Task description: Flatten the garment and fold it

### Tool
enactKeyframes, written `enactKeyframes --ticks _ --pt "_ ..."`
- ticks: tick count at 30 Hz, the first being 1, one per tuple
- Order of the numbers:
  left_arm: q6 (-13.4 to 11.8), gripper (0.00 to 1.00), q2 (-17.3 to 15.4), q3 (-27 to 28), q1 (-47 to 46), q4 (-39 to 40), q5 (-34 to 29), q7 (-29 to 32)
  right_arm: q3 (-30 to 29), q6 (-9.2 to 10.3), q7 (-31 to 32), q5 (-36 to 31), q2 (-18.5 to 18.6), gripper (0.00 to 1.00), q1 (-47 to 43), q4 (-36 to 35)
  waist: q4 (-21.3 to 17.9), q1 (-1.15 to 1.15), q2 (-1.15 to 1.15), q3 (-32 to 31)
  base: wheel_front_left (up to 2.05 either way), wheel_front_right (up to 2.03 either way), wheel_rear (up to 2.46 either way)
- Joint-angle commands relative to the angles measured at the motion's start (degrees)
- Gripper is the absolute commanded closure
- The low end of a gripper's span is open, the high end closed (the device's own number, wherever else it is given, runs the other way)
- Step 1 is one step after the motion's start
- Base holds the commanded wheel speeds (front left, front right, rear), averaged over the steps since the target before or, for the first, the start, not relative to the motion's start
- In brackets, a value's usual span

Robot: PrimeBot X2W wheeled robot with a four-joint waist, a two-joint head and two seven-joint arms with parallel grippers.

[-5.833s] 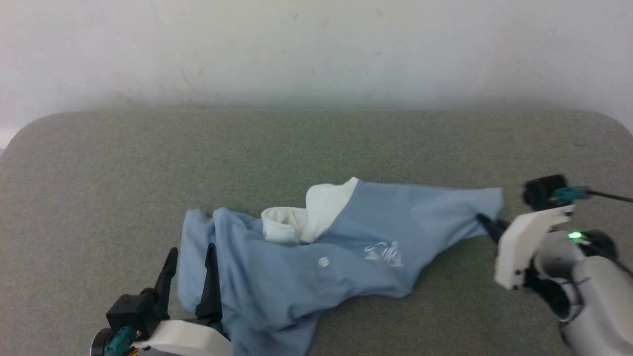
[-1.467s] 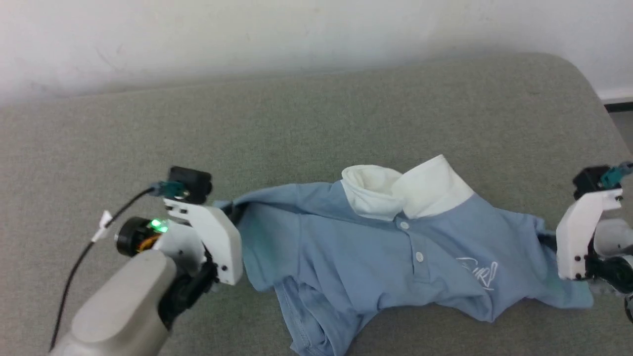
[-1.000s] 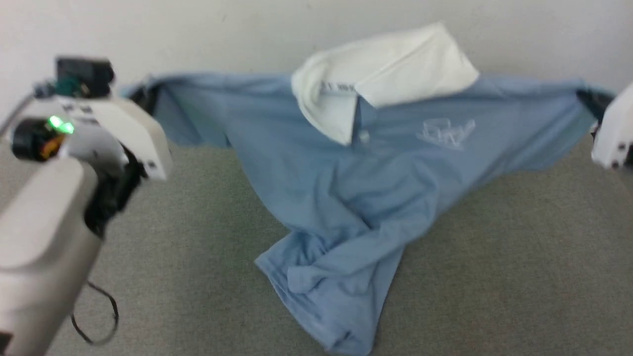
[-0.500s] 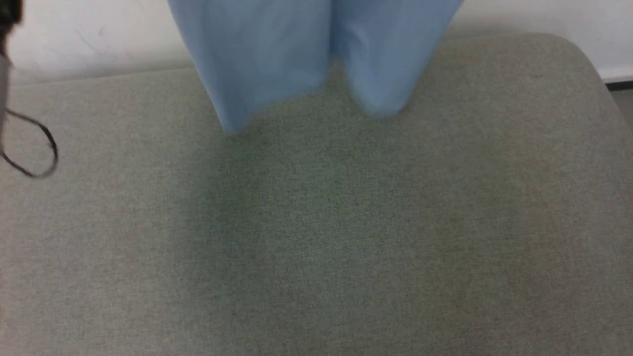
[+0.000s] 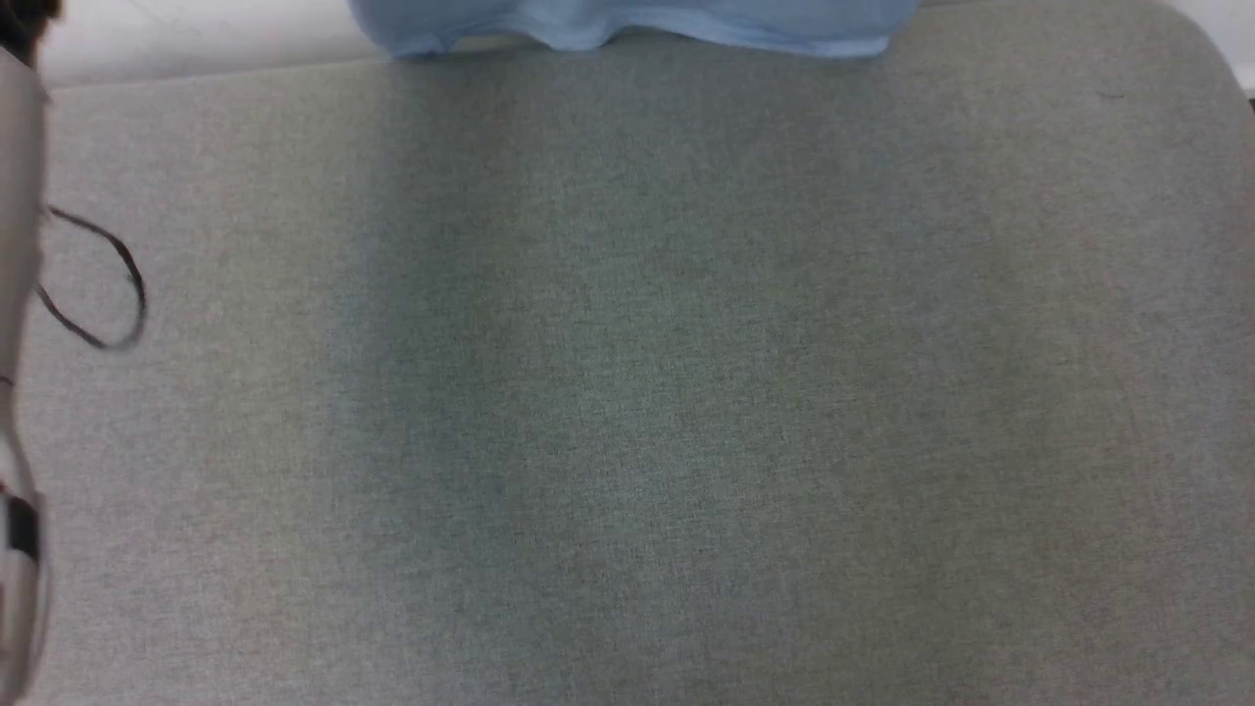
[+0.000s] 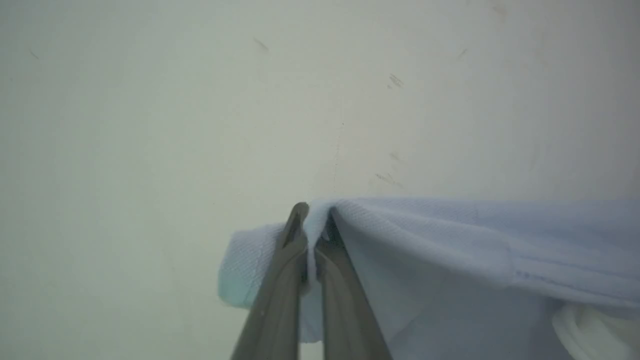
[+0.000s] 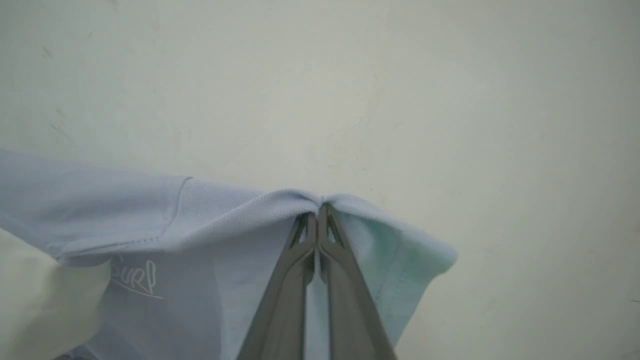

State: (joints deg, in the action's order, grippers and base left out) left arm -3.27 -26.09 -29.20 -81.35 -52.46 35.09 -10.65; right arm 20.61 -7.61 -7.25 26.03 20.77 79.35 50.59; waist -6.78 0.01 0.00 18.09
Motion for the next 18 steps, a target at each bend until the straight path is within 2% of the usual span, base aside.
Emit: enactKeyframes --ticks 1,8,14,15,18 --pt "0.74 1.0 0.52 0.05 2.13 -1.54 0.82 -0.63 1.16 0.12 -0.78 1.81 -0.56 1.0 -1.45 1.45 0.09 -0.01 0.0 1.09 0.0 0.0 0.0" --pt "3.64 1.0 2.03 1.29 12.12 -4.55 4.35 -2.7 8.69 0.12 -2.35 8.08 -1.36 1.0 -9.55 2.22 0.34 -0.01 0.0 -0.85 0.0 0.0 0.0" --pt "3.19 1.0 1.51 3.54 28.88 -0.38 7.06 -4.09 14.72 0.12 -3.44 14.2 1.53 1.0 -23.23 -4.3 0.95 -0.01 0.0 -7.2 0.0 0.0 0.0" --pt "3.19 1.0 1.51 3.54 28.88 -0.38 7.06 -4.09 14.72 0.12 -3.44 14.2 1.53 1.0 -23.23 -4.3 0.95 -0.01 0.0 -7.2 0.0 0.0 0.0" --pt "1.51 1.0 0.47 4.9 39.11 5.45 8.08 -4.25 15.8 0.12 -3.63 16.49 3.88 1.0 -31.15 -9.23 1.02 -0.01 0.0 -10.34 0.0 0.0 0.0"
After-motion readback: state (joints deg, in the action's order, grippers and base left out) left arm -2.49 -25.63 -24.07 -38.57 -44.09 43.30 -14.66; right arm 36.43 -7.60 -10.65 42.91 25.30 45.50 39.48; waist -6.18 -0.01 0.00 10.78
